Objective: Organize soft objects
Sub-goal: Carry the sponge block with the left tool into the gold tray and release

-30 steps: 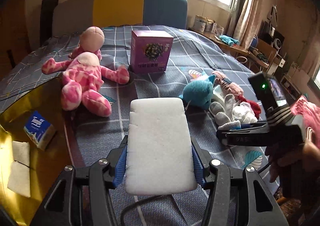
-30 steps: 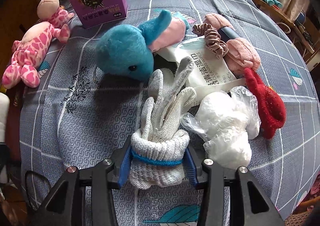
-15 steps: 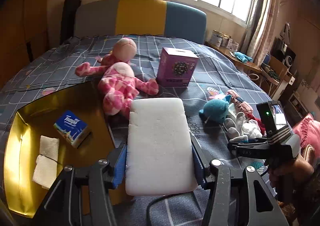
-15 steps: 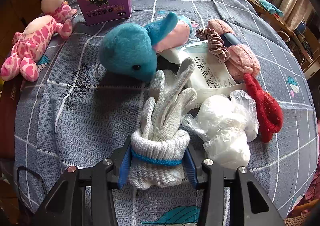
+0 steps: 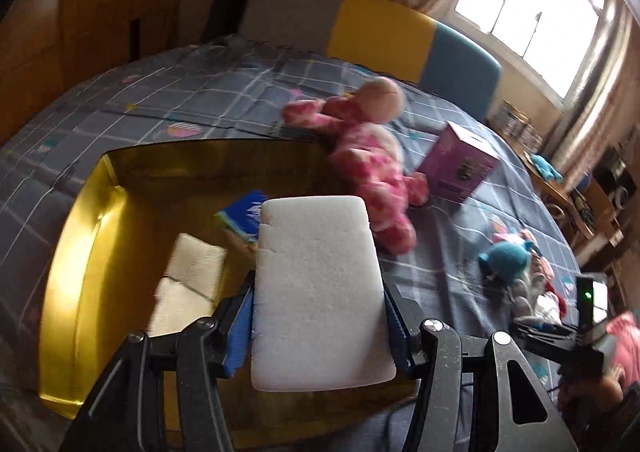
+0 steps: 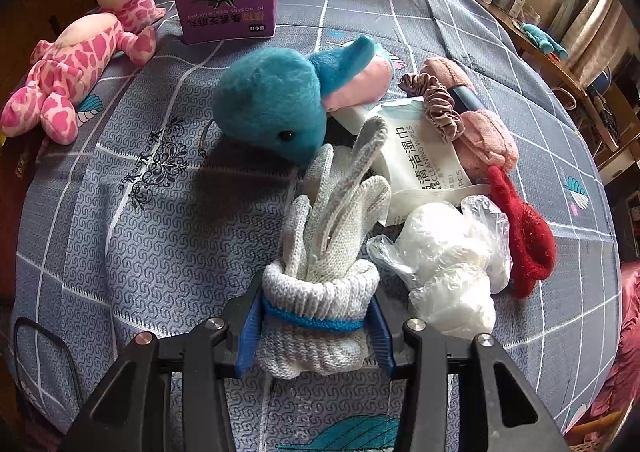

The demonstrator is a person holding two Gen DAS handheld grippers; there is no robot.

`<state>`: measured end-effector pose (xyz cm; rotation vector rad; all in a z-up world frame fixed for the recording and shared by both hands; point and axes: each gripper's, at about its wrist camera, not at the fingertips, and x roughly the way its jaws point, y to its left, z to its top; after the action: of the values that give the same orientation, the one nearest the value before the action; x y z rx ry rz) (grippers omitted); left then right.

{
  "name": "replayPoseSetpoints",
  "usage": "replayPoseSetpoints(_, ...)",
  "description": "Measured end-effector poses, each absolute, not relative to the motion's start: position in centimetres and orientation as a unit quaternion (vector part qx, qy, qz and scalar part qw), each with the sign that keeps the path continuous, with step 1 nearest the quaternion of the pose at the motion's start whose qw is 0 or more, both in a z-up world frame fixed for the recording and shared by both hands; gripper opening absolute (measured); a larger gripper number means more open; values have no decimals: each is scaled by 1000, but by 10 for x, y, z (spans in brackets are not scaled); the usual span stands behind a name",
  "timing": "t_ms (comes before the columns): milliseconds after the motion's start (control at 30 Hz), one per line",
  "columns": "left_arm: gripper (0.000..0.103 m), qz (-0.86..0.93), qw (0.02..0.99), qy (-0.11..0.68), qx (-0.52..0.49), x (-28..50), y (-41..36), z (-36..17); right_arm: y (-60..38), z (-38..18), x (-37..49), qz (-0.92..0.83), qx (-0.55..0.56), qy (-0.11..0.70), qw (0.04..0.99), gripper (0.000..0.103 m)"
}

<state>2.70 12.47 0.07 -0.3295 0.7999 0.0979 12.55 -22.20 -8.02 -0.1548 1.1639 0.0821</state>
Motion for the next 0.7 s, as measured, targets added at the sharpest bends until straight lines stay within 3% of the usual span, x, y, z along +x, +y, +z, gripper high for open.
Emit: replayPoseSetpoints(700,57,91,881,444,-138,38,147,-38,-219,-79,122,39,-100,542,833,46)
